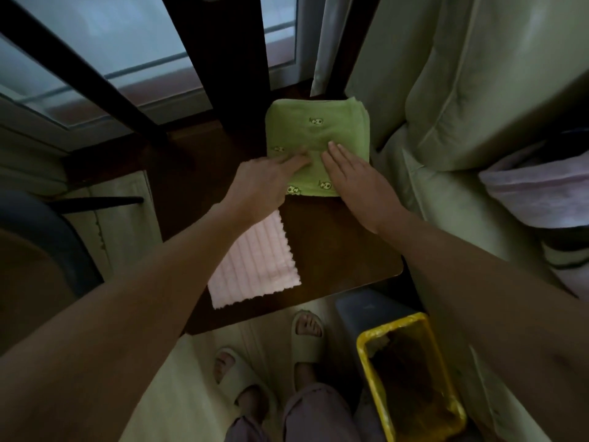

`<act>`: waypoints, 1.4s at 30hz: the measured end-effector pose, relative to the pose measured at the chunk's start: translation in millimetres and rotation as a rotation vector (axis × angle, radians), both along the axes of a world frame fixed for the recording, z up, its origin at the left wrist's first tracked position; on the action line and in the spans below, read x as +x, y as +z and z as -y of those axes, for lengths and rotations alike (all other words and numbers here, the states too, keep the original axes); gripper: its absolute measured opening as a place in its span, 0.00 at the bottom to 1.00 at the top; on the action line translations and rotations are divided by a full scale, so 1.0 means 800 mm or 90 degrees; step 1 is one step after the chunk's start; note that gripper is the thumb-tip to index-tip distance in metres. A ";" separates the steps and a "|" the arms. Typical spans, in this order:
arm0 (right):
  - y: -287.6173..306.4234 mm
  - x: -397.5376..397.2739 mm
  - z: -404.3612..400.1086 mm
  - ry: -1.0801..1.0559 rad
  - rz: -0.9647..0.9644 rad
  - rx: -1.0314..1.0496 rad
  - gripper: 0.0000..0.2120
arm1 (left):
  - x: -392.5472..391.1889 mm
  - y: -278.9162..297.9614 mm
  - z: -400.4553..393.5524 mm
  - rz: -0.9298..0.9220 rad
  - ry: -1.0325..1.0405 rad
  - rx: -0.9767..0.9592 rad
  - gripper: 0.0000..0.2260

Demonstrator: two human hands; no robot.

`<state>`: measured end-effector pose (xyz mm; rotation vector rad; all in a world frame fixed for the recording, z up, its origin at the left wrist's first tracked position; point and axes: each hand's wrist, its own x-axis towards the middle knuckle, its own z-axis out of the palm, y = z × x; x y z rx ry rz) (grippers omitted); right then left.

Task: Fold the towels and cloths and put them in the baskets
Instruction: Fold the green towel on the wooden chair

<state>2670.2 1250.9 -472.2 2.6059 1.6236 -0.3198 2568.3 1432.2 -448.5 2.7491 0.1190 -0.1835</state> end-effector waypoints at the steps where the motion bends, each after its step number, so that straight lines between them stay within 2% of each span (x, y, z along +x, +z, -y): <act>1: 0.001 0.001 -0.003 0.006 0.006 -0.001 0.31 | 0.000 0.002 0.000 -0.008 -0.018 0.012 0.26; 5: 0.011 0.000 -0.002 0.028 0.011 -0.034 0.31 | -0.001 0.000 -0.005 -0.115 -0.094 0.009 0.31; 8: 0.012 -0.008 0.005 0.041 -0.011 -0.085 0.30 | -0.011 -0.012 0.000 -0.214 -0.082 -0.030 0.36; 10: 0.006 -0.015 0.009 0.035 -0.027 -0.086 0.30 | -0.019 -0.023 0.007 -0.260 -0.091 -0.014 0.38; 12: -0.001 -0.017 0.013 0.021 -0.054 -0.100 0.32 | -0.019 -0.027 0.008 -0.297 -0.136 0.033 0.38; 14: 0.003 -0.012 0.016 0.017 -0.113 -0.120 0.39 | -0.015 -0.013 0.006 -0.338 -0.139 0.049 0.33; 16: 0.013 -0.004 0.021 0.012 -0.183 -0.098 0.40 | -0.013 0.003 0.005 -0.286 -0.082 0.067 0.30; 18: 0.019 0.002 0.021 -0.042 -0.219 0.000 0.35 | -0.014 0.010 0.007 -0.123 0.018 0.093 0.30; 19: 0.020 0.005 0.016 -0.088 -0.213 0.051 0.32 | -0.011 0.008 0.009 -0.056 0.062 0.094 0.30; 21: 0.012 0.012 -0.006 -0.191 -0.168 0.104 0.29 | 0.007 -0.009 0.013 -0.004 0.101 0.080 0.29; 23: -0.002 0.015 -0.031 -0.240 -0.115 0.090 0.28 | 0.030 -0.034 0.020 -0.010 0.111 0.069 0.29; 26: -0.032 0.010 -0.040 -0.218 -0.047 0.052 0.28 | 0.039 -0.071 0.026 -0.019 0.111 0.092 0.29; 31: -0.056 0.004 -0.030 -0.287 -0.023 0.079 0.30 | 0.029 -0.096 0.020 0.012 0.149 0.048 0.31; 37: -0.044 -0.002 -0.036 -0.420 -0.137 0.140 0.34 | 0.040 -0.082 0.027 -0.102 0.276 0.031 0.38; 40: -0.032 -0.011 -0.028 -0.537 -0.242 0.159 0.38 | 0.034 -0.062 0.029 -0.166 0.369 -0.048 0.35; 42: -0.020 -0.017 -0.022 -0.606 -0.288 0.163 0.40 | 0.013 -0.039 0.020 -0.175 0.376 -0.078 0.32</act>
